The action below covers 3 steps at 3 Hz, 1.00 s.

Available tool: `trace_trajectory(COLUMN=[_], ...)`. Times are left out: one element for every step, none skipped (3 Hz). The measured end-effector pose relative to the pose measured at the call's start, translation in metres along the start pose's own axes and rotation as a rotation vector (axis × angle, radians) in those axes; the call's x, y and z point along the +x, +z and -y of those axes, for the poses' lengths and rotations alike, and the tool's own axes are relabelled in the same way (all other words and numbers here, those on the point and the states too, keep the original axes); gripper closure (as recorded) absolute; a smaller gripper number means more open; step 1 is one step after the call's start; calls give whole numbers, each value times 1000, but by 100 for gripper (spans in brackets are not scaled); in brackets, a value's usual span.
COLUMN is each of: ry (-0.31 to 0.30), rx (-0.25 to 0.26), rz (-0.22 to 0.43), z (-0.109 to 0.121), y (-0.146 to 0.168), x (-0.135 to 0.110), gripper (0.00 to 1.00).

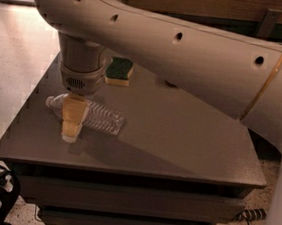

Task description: Place water bottle upright

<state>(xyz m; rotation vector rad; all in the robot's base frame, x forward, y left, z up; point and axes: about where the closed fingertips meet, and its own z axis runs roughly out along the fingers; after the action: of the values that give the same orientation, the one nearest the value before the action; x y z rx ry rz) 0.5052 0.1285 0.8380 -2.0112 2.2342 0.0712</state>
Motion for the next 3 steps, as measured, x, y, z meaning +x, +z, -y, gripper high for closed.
trace_trajectory(ry=[-7, -7, -8], rx=[-1, 0, 2], rz=[5, 6, 7], z=[-1, -1, -1], y=[6, 5, 5], x=[-3, -3, -3], gripper=[23, 46, 69])
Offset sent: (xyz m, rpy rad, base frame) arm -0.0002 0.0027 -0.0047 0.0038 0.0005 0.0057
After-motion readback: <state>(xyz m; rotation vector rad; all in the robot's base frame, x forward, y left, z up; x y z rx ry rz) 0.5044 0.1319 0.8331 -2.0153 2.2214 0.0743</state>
